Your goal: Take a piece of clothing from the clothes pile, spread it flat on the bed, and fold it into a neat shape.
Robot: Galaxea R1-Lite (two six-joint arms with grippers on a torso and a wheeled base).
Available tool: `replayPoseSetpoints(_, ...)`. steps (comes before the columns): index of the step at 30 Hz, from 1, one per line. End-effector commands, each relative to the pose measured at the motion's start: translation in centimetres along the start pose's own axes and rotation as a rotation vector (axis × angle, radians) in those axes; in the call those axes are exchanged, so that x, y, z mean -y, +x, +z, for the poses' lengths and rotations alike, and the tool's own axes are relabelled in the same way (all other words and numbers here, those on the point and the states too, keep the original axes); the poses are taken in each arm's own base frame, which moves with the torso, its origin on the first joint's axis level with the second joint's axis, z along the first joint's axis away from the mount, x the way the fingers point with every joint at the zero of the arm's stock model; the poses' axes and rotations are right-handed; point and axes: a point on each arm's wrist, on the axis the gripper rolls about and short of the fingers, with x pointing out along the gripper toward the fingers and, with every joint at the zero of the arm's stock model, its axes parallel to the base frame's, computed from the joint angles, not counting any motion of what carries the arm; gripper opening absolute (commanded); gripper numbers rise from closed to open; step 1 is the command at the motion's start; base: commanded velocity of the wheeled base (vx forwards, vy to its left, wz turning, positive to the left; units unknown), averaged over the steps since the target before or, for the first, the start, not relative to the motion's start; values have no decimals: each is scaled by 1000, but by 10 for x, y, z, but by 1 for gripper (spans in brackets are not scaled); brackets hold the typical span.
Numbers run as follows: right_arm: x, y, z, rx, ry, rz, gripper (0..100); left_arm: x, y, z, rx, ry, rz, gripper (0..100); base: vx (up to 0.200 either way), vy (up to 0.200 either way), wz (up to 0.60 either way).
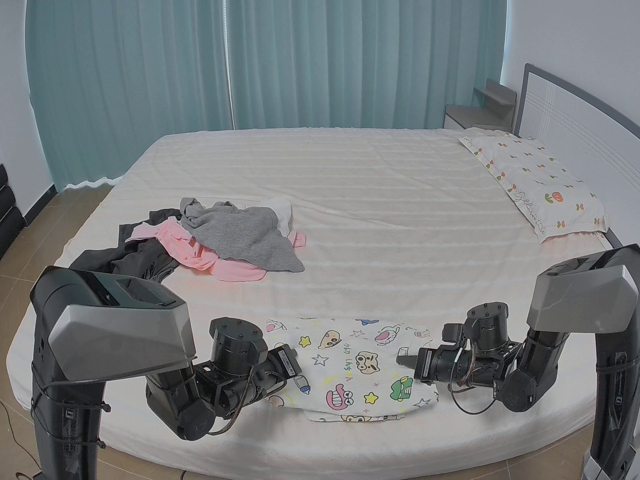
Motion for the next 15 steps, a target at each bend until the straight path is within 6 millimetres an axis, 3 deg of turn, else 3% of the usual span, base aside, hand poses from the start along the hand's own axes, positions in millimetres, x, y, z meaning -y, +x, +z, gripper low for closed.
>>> replayPoseSetpoints(1,0,0,0,4,0,3,0,2,0,1,5,0,-6,0,0,-200,0)
replayPoseSetpoints(15,-2,-7,4,20,-1,-1,0,9,-6,0,3,7,-26,0,0,-200,0)
